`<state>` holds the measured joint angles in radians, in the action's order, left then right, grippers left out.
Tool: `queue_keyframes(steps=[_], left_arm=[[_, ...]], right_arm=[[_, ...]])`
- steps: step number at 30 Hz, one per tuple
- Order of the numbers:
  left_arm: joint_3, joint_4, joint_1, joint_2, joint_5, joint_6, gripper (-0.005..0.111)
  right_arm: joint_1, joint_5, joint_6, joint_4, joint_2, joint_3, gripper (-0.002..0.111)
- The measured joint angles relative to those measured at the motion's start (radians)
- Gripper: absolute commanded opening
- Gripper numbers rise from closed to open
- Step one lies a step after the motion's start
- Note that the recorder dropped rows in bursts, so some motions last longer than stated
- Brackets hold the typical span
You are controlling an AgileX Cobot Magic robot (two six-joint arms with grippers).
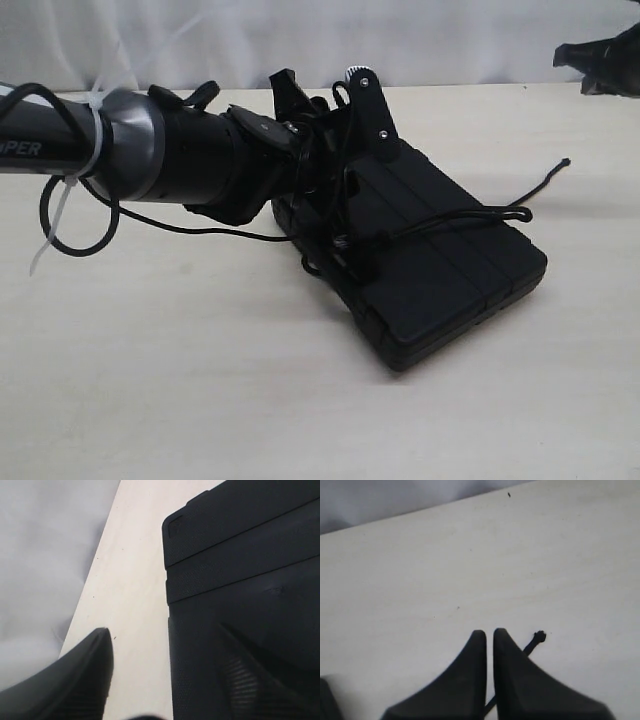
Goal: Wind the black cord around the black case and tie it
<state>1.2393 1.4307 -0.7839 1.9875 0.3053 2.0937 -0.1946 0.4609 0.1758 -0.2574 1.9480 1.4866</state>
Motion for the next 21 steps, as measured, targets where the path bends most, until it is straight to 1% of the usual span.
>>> queue_keyframes(steps=[2,3,5,7,9,10,13,15,18,21], left_arm=[[0.0,0.0,0.0,0.0,0.0,0.0,0.057],[0.0,0.0,0.0,0.0,0.0,0.0,0.057],[0.0,0.0,0.0,0.0,0.0,0.0,0.057],[0.0,0.012,0.0,0.0,0.0,0.0,0.057],[0.0,0.028,0.0,0.0,0.0,0.0,0.057],[0.0,0.036,0.0,0.0,0.0,0.0,0.057],[0.0,0.053,0.0,0.0,-0.006,0.0,0.057],[0.0,0.059,0.0,0.0,-0.036,0.0,0.057],[0.0,0.061,0.001,0.0,-0.12,0.0,0.057],[0.0,0.055,0.001,0.0,-0.206,0.002,0.057]], right_arm=[[0.0,0.028,0.0,0.0,-0.023,0.0,0.005],[0.0,0.046,-0.003,0.0,-0.023,0.0,0.008],[-0.002,0.096,-0.02,0.0,-0.01,0.002,0.018],[-0.007,0.144,-0.043,0.0,0.022,0.002,0.034],[-0.019,0.174,-0.08,0.008,0.062,0.002,0.048],[-0.027,0.184,-0.112,0.018,0.086,0.002,0.051],[-0.059,0.193,-0.195,0.041,0.152,0.002,0.048],[-0.072,0.181,-0.214,0.029,0.19,0.002,0.046],[-0.081,0.146,-0.203,-0.031,0.245,0.012,0.046],[-0.077,0.13,-0.143,-0.126,0.296,0.053,0.046]])
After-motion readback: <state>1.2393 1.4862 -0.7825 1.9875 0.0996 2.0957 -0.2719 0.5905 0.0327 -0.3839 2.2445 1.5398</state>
